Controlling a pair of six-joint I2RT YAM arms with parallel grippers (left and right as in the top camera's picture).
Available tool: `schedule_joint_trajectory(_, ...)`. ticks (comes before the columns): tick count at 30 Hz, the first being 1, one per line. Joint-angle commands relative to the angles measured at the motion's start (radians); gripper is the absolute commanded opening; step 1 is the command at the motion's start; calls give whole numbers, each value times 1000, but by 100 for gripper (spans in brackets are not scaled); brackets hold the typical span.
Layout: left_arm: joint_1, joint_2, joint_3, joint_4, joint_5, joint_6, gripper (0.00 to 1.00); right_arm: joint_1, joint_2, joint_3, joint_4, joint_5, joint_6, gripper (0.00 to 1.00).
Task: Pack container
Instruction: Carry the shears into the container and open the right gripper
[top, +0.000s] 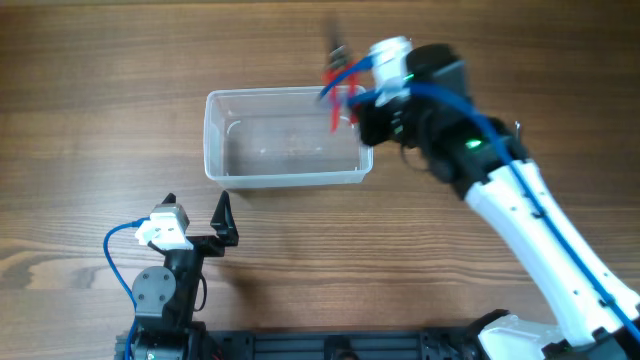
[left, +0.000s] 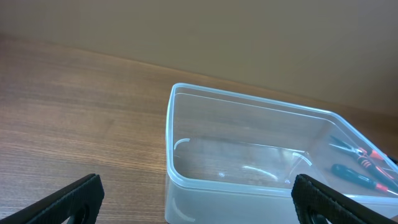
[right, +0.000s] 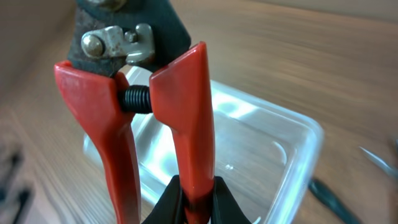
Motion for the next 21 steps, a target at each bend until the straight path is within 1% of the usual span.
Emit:
schedule_joint_trajectory(1, 6, -2, -4, -1, -3, -9, 100, 64, 87, 2, 5, -28, -469, 4)
schedule_joint_trajectory(2, 6, -2, -4, -1, -3, -9, 100, 70, 123, 2, 10, -27, -587, 4)
schedule_joint_trajectory(4, 6, -2, -5, -1, -3, -9, 100, 69, 182, 2, 17, -17, -773, 4)
schedule_joint_trajectory(6, 6, -2, -4, -1, -3, -9, 100, 61, 261, 2, 56, 48, -918, 4)
schedule_joint_trajectory(9, 6, -2, -4, -1, -3, -9, 100, 49, 349, 2, 132, 110, -975, 4)
schedule_joint_trajectory(14, 6, -2, -4, -1, -3, -9, 100, 33, 441, 2, 194, 153, -983, 5)
schedule_joint_trajectory(15, 6, -2, -4, -1, -3, -9, 100, 33, 448, 2, 203, 164, -969, 12)
schedule_joint_trajectory(16, 6, -2, -4, -1, -3, -9, 100, 34, 451, 2, 240, 201, -898, 31)
schedule_joint_trajectory(19, 6, -2, -4, -1, -3, -9, 100, 34, 418, 11, 310, 236, -657, 49)
schedule_joint_trajectory(20, 6, -2, -4, -1, -3, -9, 100, 34, 396, 19, 316, 236, -571, 62)
schedule_joint_trajectory(21, 6, -2, -5, -1, -3, -9, 100, 34, 370, 26, 317, 235, -487, 64)
